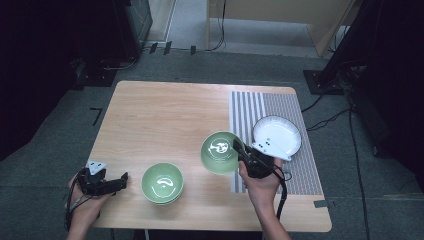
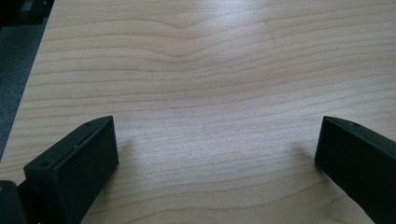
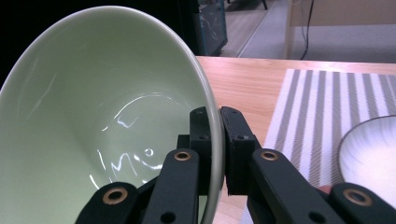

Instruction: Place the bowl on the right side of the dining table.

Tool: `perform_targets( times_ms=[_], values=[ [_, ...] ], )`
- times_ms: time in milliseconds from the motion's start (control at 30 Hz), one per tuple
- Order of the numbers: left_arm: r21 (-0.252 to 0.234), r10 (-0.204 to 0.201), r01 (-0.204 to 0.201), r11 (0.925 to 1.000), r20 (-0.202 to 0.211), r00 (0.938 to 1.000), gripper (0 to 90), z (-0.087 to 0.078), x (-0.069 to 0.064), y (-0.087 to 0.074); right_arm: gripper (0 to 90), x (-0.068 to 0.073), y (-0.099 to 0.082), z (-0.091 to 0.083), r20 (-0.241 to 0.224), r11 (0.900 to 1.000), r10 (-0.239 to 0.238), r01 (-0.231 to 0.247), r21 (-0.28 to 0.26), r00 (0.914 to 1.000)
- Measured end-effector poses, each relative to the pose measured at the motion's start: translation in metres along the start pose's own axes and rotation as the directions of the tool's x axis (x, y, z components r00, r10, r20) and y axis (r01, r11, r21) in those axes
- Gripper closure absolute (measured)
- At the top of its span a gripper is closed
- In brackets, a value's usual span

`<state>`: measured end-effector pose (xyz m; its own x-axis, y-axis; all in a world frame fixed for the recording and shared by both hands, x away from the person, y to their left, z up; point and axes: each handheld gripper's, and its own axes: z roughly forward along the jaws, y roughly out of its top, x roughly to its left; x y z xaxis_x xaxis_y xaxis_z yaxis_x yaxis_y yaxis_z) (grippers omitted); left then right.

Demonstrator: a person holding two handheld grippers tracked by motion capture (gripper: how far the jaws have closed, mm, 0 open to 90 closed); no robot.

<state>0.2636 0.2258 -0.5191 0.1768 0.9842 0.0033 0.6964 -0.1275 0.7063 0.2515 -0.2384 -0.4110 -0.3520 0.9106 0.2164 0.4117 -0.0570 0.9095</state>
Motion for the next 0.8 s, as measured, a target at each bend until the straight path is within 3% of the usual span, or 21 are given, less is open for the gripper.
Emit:
perform_targets(
  times_ms=[800],
  values=[
    [-0.001, -0.001, 0.001, 1.0, 0.001, 1.0, 0.0, 0.0, 0.0, 0.0, 84.9, -0.046, 0.004, -0.006, 0.113, 0.998, 0.06, -0.057, -0.027, 0.9918]
  ],
)
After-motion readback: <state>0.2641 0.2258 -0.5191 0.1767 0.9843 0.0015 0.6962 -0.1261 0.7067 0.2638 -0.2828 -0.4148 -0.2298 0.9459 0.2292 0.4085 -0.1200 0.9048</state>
